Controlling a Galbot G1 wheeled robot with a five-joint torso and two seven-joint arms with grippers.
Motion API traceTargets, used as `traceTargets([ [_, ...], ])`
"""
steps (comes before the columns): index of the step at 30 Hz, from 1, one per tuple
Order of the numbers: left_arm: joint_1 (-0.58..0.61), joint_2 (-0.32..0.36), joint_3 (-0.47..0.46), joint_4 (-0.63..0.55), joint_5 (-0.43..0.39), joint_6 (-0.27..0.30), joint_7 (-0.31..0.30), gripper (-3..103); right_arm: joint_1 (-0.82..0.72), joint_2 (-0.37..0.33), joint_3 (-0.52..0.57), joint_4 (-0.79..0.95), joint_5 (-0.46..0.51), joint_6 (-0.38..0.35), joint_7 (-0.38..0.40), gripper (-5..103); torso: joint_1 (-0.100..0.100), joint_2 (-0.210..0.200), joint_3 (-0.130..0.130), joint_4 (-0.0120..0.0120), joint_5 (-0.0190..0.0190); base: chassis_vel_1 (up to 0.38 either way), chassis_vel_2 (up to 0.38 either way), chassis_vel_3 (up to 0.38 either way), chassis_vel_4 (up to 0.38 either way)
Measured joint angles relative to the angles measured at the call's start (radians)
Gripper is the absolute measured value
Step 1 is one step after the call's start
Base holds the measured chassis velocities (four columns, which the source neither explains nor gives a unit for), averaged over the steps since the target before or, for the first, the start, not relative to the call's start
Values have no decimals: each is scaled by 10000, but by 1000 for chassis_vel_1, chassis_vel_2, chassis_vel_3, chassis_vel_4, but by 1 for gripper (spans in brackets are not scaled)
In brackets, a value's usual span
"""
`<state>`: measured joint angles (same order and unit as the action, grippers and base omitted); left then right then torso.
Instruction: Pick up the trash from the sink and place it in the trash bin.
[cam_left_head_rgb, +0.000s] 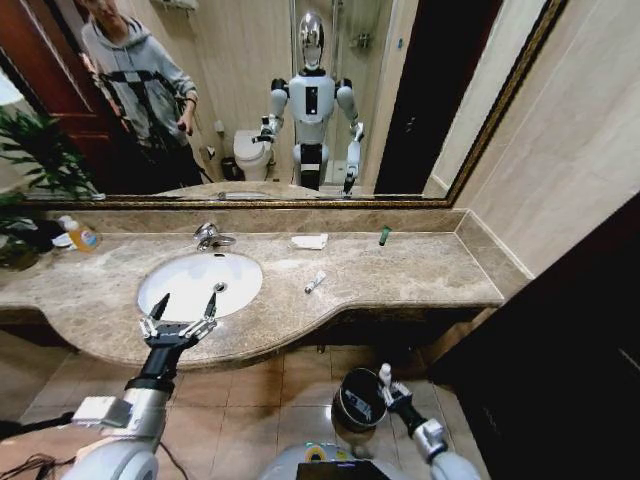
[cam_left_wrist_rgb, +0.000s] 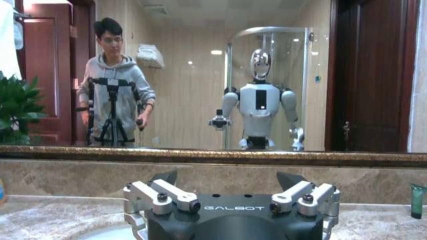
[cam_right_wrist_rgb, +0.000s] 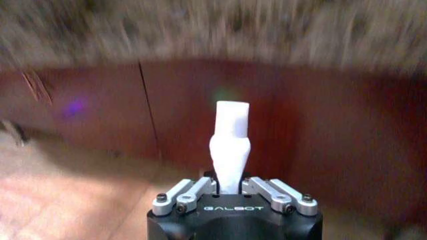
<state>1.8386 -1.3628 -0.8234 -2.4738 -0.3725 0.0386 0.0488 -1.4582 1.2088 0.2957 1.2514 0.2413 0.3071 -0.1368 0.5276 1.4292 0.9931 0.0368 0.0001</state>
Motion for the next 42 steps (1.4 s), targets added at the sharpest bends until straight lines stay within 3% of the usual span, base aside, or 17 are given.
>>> traceTargets([
  [7, 0, -1, 0, 0, 0, 0, 0, 100, 1476, 378, -74, -2399, -169, -68, -221, 14, 1, -1, 1, 1, -4, 0, 0, 0, 0],
  [14, 0, -1, 0, 0, 1, 0, 0, 100, 1916, 642, -101, -3003, -434, -219, -382, 13, 1, -1, 1, 1, 1, 0, 0, 0, 0],
  [17, 0, -1, 0, 0, 0, 0, 0, 100, 1946, 755, -111, -3102, -494, -246, -339, 28, 0, -1, 0, 0, -2, 0, 0, 0, 0],
  [22, 0, 0, 0, 0, 0, 0, 0, 100, 1955, 778, -148, -3166, -554, -237, -263, 39, 0, -1, 0, 0, -2, 0, 0, 0, 0],
  [26, 0, 0, 0, 0, 0, 0, 0, 100, 1843, 774, -119, -2907, -537, -248, -130, 61, 0, -1, 0, 0, -1, 0, 0, 0, 0],
  [32, 0, 0, 0, 0, 0, 0, -1, 100, 1533, 743, 35, -2423, -440, -122, 199, 78, 0, -1, 1, 0, 1, 0, 0, 0, 0],
  [34, 0, 0, 0, -1, 0, 0, 0, 100, 1144, 664, 285, -1743, -97, 110, 847, 89, 0, -1, 0, 1, 1, 0, 0, 0, 0],
  [35, 0, 0, 0, -1, 0, 0, 0, 100, 1144, 664, 285, -1743, -97, 110, 847, 89, 0, -1, 0, 1, 1, 0, 0, 0, 0],
  [37, 0, 0, 0, 0, 0, 0, 0, 100, 484, 497, 756, -570, 442, 312, 1813, 98, 0, -1, 0, 0, 0, 0, 0, 0, 0],
  [40, 0, -1, -1, 0, 0, 0, -1, 100, 2, 437, 1200, 226, 650, 397, 2301, 99, 0, -1, 0, 2, 1, 0, 0, 0, 0],
  [42, 0, -1, 0, 0, 0, 0, -1, 100, -1328, 537, 2542, 2375, 802, 412, 2851, 100, 0, -1, 0, 1, -1, 0, 0, 0, 0],
])
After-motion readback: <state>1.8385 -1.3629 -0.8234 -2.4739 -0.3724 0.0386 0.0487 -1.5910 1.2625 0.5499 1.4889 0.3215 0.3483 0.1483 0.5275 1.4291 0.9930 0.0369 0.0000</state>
